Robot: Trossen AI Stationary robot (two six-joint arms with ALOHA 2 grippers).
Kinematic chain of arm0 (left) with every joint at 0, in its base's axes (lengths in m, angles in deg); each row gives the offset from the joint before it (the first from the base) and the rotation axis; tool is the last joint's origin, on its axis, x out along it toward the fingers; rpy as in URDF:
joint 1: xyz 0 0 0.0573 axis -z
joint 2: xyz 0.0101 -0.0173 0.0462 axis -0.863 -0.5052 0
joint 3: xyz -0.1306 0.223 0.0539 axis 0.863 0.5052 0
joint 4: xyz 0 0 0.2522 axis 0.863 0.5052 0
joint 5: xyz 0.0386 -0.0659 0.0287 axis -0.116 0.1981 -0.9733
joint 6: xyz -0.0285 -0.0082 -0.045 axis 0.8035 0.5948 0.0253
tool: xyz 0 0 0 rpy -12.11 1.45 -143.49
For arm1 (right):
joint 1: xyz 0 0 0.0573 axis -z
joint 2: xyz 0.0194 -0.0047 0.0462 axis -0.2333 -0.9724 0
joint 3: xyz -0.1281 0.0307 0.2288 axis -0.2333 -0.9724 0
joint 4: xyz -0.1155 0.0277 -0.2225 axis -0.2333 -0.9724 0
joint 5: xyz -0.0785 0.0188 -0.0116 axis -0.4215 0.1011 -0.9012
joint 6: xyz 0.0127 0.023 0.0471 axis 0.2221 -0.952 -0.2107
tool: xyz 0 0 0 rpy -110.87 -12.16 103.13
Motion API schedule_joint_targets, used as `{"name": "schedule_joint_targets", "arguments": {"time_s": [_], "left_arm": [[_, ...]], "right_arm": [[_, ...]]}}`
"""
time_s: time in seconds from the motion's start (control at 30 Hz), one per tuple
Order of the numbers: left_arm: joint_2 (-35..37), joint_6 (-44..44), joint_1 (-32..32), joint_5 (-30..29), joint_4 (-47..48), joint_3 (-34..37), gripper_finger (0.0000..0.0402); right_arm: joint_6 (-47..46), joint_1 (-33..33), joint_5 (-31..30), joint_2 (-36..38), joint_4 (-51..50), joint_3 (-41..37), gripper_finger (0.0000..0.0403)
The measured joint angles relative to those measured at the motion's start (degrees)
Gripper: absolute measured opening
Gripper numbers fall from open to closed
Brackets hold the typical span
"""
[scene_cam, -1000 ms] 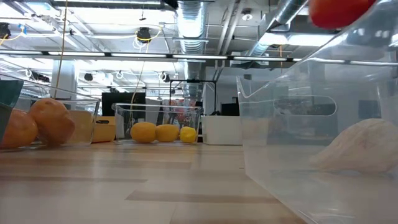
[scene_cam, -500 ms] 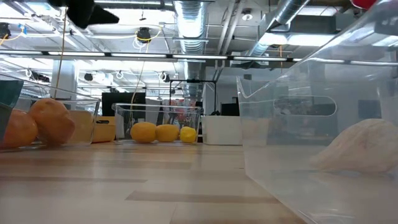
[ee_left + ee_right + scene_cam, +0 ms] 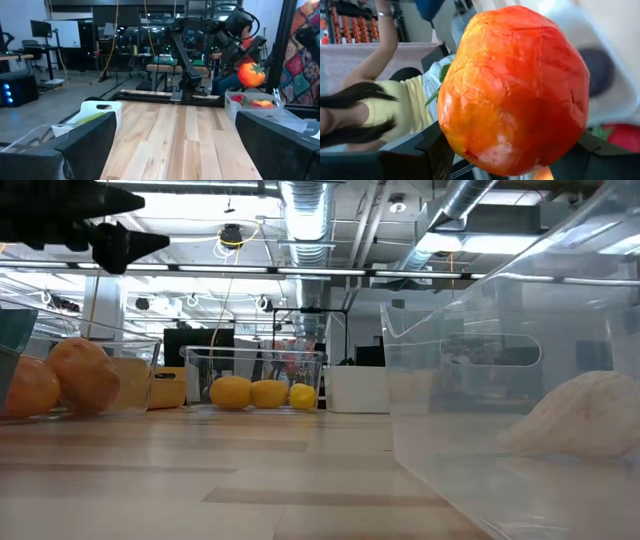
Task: Sort produce into baskets
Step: Put the orange tomato into the gray bin
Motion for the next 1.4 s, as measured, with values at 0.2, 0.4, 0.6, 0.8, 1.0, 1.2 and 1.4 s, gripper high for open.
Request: {"name": "schedule_joint_targets", "arguments": {"time_s": [0.2, 0.4, 0.6, 0.8, 1.0, 1.2, 1.4], "left_arm": [[3.1, -0.4, -1.9, 1.3, 2.3, 1.0, 0.0396], [3.0, -2.6, -2.1, 1.3, 4.1, 1.0, 0.0396], [3.0, -6.6, -2.1, 1.2, 4.3, 1.0, 0.0396], [3.0, -8.7, -2.1, 0.8, 4.3, 1.0, 0.0396], [3.0, -8.4, -2.2, 0.8, 4.3, 1.0, 0.0396], [3.0, -7.6, -2.2, 0.8, 5.0, 1.0, 0.0396], [3.0, -7.5, -2.2, 0.6, 5.5, 1.0, 0.0396]], "right_arm": [[-15.0, -8.2, 0.7, 0.0, -4.3, 0.0, 0.0277], [-28.2, -16.0, 1.7, -1.5, -5.0, 0.0, 0.0277], [-35.5, -21.4, 3.7, -4.8, -4.8, 0.0, 0.0277], [-38.8, -23.9, 3.7, -7.4, -4.7, 0.0, 0.0277], [-38.9, -24.3, 3.7, -8.1, -4.5, 0.0, 0.0293], [-38.9, -24.3, 3.7, -8.3, -4.3, 0.0, 0.0307], [-38.9, -24.3, 3.7, -8.3, -4.3, 0.0, 0.0317]]}}
